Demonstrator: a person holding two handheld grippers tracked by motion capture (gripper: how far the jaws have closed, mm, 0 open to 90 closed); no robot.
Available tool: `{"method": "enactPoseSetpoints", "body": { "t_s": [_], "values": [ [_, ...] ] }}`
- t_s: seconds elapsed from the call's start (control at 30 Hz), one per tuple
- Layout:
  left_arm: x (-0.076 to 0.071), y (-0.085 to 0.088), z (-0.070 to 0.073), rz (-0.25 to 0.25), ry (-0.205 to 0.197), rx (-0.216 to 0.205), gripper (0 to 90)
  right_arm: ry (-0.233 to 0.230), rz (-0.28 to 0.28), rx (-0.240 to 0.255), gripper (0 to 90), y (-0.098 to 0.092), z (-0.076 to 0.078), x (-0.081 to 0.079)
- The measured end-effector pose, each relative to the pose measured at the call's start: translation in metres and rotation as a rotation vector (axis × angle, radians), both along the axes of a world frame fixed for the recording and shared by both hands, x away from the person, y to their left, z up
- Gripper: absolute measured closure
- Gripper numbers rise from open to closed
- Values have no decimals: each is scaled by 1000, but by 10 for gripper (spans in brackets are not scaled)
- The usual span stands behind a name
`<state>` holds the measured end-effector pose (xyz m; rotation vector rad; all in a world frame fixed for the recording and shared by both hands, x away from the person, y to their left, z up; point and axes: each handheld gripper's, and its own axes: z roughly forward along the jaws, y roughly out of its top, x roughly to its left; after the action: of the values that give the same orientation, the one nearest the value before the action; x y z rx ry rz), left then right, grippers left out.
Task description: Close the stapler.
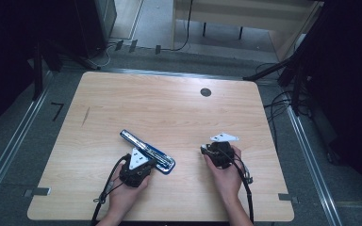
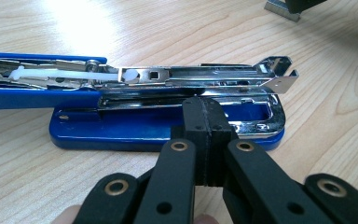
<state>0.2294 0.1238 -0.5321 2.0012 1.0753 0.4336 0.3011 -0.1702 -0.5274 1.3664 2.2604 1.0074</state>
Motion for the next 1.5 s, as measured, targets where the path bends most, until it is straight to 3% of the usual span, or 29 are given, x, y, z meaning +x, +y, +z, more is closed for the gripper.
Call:
{"method": "enactPoseSetpoints", "body": {
  "t_s": [0.57,1.03,1.17,1.3,1.5],
  "values": [
    [0,0,0,-1,0,0,900,8,-5,-34,746,-2,-6,-2],
    [0,0,0,0,0,0,900,1,2,-37,787,-4,-7,-2],
    [0,0,0,-1,0,0,900,2,-1,-24,727,-4,-7,-2],
    [0,0,0,-1,0,0,900,2,-12,-6,737,-3,-8,-1],
    [0,0,0,0,0,-1,900,-12,-20,-26,788,-3,-8,-2]
  ]
}}
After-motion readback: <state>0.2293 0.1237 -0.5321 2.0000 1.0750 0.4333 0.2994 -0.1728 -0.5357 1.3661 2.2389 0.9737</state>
